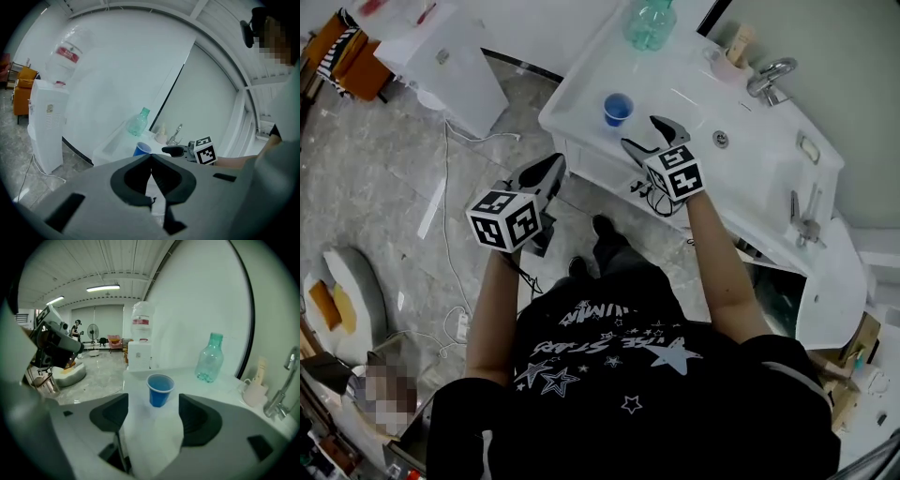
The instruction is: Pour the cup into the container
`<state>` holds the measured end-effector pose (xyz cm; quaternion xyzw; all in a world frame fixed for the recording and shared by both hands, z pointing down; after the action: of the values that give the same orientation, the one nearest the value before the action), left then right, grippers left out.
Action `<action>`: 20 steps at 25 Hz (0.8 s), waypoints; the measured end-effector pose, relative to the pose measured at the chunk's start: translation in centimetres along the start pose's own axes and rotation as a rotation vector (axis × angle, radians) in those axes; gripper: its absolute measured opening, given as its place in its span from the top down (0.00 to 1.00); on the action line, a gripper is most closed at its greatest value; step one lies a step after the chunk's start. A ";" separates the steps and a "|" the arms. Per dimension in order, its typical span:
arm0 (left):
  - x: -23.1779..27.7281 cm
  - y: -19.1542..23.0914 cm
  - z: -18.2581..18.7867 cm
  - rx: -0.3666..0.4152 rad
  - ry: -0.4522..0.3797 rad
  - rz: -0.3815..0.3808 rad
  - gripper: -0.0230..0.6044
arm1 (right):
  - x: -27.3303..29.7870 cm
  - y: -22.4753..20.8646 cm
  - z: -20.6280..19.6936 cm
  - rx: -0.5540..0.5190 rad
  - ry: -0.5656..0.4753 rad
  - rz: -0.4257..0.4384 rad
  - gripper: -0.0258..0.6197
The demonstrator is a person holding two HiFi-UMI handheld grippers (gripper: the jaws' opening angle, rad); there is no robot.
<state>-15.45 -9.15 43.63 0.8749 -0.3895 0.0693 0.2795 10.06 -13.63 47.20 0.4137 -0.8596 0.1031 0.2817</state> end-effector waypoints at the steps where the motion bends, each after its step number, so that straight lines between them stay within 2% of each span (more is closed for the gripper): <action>1: -0.5 -0.2 -0.2 0.003 0.000 -0.010 0.94 | -0.7 0.6 0.0 0.004 -0.010 -0.012 0.44; 6: -2.7 -1.5 -1.4 0.021 0.013 -0.072 0.94 | -4.7 4.0 -0.1 0.026 -0.091 -0.101 0.50; 9: -3.6 -2.0 -2.4 0.029 0.028 -0.107 0.94 | -7.1 6.0 -1.0 0.041 -0.137 -0.174 0.60; 13: -4.1 -2.5 -3.1 0.033 0.039 -0.137 0.94 | -9.2 7.7 -1.9 0.070 -0.156 -0.213 0.70; 17: -3.9 -3.4 -3.5 0.041 0.043 -0.157 0.94 | -11.2 8.2 -2.3 0.101 -0.183 -0.281 0.92; 18: -3.8 -3.6 -3.7 0.040 0.045 -0.161 0.95 | -11.7 8.2 -2.5 0.113 -0.189 -0.292 0.95; 20: -3.4 -4.2 -4.1 0.036 0.048 -0.168 0.94 | -12.3 8.3 -2.9 0.137 -0.202 -0.296 0.95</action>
<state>-14.35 -2.44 44.07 0.9074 -0.3068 0.0737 0.2776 10.98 0.88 43.01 0.5619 -0.8043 0.0769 0.1773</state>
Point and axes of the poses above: the fingertips, and each gripper's own axes: x forward along the fingers, y to its left, z out of its top, the point moved 8 cm from there along -x, backward along the fingers, and after that the axes turned 6 degrees about z, right-handed, at the moved point
